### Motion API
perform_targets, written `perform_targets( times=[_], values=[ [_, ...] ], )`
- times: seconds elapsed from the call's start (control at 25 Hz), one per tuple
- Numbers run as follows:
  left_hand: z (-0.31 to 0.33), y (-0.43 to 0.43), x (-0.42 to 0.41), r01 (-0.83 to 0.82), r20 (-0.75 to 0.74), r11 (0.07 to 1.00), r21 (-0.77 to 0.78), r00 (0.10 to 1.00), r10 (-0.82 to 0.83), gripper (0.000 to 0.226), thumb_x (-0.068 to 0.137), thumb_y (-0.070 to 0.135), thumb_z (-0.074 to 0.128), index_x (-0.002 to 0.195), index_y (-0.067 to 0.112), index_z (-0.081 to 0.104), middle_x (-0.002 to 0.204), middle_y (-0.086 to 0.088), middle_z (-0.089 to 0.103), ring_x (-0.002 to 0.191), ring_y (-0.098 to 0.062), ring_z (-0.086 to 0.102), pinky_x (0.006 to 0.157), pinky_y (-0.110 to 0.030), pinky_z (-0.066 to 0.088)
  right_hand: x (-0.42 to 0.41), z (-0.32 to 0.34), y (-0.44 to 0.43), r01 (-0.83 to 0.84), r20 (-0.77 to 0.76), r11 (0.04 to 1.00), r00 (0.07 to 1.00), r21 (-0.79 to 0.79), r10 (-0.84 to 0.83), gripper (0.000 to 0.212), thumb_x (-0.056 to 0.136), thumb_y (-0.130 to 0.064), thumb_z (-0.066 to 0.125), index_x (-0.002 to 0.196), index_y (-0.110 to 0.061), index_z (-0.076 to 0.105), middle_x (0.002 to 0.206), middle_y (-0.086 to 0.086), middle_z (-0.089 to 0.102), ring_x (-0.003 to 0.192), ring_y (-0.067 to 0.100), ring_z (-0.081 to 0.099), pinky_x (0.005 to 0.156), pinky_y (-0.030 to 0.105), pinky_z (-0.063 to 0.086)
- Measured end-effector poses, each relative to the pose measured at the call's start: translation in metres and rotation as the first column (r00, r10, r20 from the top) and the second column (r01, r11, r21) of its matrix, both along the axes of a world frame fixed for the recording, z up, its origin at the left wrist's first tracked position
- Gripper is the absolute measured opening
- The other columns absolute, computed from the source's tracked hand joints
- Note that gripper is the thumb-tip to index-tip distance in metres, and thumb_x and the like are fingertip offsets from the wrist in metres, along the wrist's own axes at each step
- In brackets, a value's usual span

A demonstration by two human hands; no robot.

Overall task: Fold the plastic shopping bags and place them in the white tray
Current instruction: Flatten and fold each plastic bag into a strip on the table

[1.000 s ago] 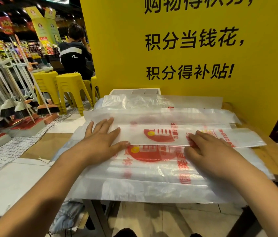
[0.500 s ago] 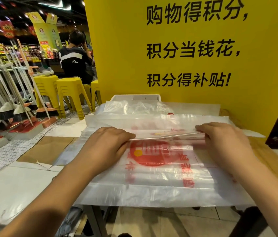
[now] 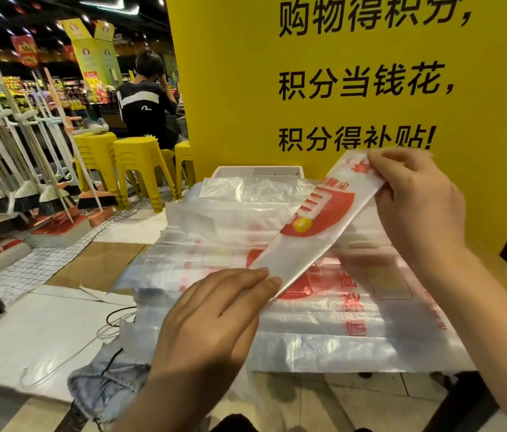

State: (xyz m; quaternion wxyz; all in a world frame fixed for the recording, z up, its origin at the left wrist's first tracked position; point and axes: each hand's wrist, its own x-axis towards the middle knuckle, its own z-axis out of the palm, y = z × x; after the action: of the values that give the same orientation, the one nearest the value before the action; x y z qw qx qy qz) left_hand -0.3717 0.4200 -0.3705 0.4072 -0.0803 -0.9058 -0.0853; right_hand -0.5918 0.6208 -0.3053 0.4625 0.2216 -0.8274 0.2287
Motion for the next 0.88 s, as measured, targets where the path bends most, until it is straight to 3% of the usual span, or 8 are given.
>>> perform_targets(
  times=[0.08, 0.2, 0.28, 0.36, 0.52, 0.68, 0.8, 0.88],
  values=[
    [-0.002, 0.014, 0.007, 0.004, -0.057, 1.0, 0.0, 0.998, -0.004, 0.044, 0.081, 0.0, 0.061, 0.117, 0.022, 0.074, 0.124, 0.005, 0.068, 0.115, -0.015, 0.061, 0.104, -0.03, 0.045, -0.004, -0.002, -0.009, -0.138, 0.048, 0.99, 0.989, 0.024, 0.137, 0.042, 0.093, -0.015, 0.061, 0.135, -0.019, 0.061, 0.142, 0.008, 0.055, 0.115, 0.037, 0.06, 0.074, 0.047, 0.056],
    [-0.007, 0.031, 0.009, 0.037, -0.057, 0.999, 0.015, 0.998, -0.036, 0.046, 0.076, 0.008, 0.055, 0.113, 0.027, 0.076, 0.119, 0.009, 0.07, 0.115, -0.013, 0.061, 0.106, -0.03, 0.043, -0.008, -0.021, -0.013, -0.375, 0.399, 0.916, 0.869, 0.143, 0.293, 0.058, 0.097, -0.02, 0.057, 0.15, -0.033, 0.041, 0.161, -0.004, 0.031, 0.141, 0.023, 0.039, 0.108, 0.043, 0.042],
    [-0.015, 0.042, 0.006, 0.068, -0.016, 0.998, 0.006, 0.998, -0.067, 0.045, 0.074, 0.017, 0.057, 0.112, 0.03, 0.076, 0.117, 0.011, 0.07, 0.113, -0.013, 0.062, 0.104, -0.037, 0.045, -0.007, -0.032, -0.011, -0.39, 0.591, 0.864, 0.794, 0.318, 0.141, 0.067, 0.097, -0.023, 0.056, 0.154, -0.042, 0.027, 0.165, -0.011, 0.018, 0.148, 0.018, 0.026, 0.116, 0.035, 0.028],
    [-0.023, 0.053, 0.001, 0.076, 0.012, 0.997, 0.011, 0.997, -0.076, 0.041, 0.075, 0.021, 0.058, 0.11, 0.032, 0.076, 0.115, 0.011, 0.07, 0.111, -0.013, 0.063, 0.101, -0.038, 0.047, 0.004, -0.035, -0.004, -0.348, 0.578, 0.85, 0.814, 0.396, 0.064, 0.069, 0.094, -0.026, 0.059, 0.153, -0.043, 0.027, 0.164, -0.008, 0.02, 0.148, 0.02, 0.026, 0.118, 0.037, 0.027],
    [-0.023, 0.068, -0.009, 0.052, 0.025, 0.988, 0.145, 0.998, -0.056, 0.037, 0.08, 0.02, 0.057, 0.109, 0.033, 0.075, 0.115, 0.009, 0.069, 0.111, -0.014, 0.063, 0.092, -0.033, 0.052, 0.075, -0.043, 0.035, -0.521, 0.476, 0.814, 0.801, 0.257, 0.362, 0.05, 0.091, -0.028, 0.057, 0.138, -0.041, 0.051, 0.141, -0.017, 0.05, 0.128, 0.008, 0.049, 0.102, 0.032, 0.047],
    [-0.02, 0.081, -0.01, 0.036, 0.077, 0.956, 0.292, 0.995, -0.061, 0.036, 0.086, 0.026, 0.054, 0.118, 0.034, 0.068, 0.126, 0.012, 0.059, 0.123, -0.006, 0.053, 0.093, -0.026, 0.052, 0.131, -0.08, 0.053, -0.6, 0.45, 0.8, 0.717, 0.008, 0.533, 0.055, 0.087, -0.027, 0.068, 0.137, -0.043, 0.052, 0.134, -0.028, 0.049, 0.12, -0.01, 0.05, 0.094, 0.005, 0.04],
    [-0.02, 0.097, -0.006, 0.076, 0.148, 0.897, 0.436, 0.977, -0.155, 0.038, 0.087, 0.044, 0.058, 0.125, 0.038, 0.06, 0.134, 0.022, 0.047, 0.13, 0.0, 0.045, 0.103, -0.012, 0.038, 0.137, -0.103, 0.05, -0.54, 0.391, 0.826, 0.733, -0.162, 0.556, 0.065, 0.08, -0.015, 0.078, 0.137, -0.038, 0.055, 0.131, -0.025, 0.054, 0.118, -0.007, 0.053, 0.096, 0.006, 0.038],
    [-0.017, 0.102, 0.001, 0.136, 0.197, 0.811, 0.569, 0.935, -0.295, 0.045, 0.086, 0.057, 0.059, 0.128, 0.041, 0.057, 0.14, 0.031, 0.041, 0.137, 0.003, 0.038, 0.109, -0.017, 0.034, 0.14, -0.111, 0.053, -0.492, 0.395, 0.841, 0.743, -0.224, 0.54, 0.069, 0.078, -0.009, 0.081, 0.134, -0.04, 0.056, 0.129, -0.025, 0.055, 0.116, -0.005, 0.055, 0.096, 0.008, 0.04]
  ],
)
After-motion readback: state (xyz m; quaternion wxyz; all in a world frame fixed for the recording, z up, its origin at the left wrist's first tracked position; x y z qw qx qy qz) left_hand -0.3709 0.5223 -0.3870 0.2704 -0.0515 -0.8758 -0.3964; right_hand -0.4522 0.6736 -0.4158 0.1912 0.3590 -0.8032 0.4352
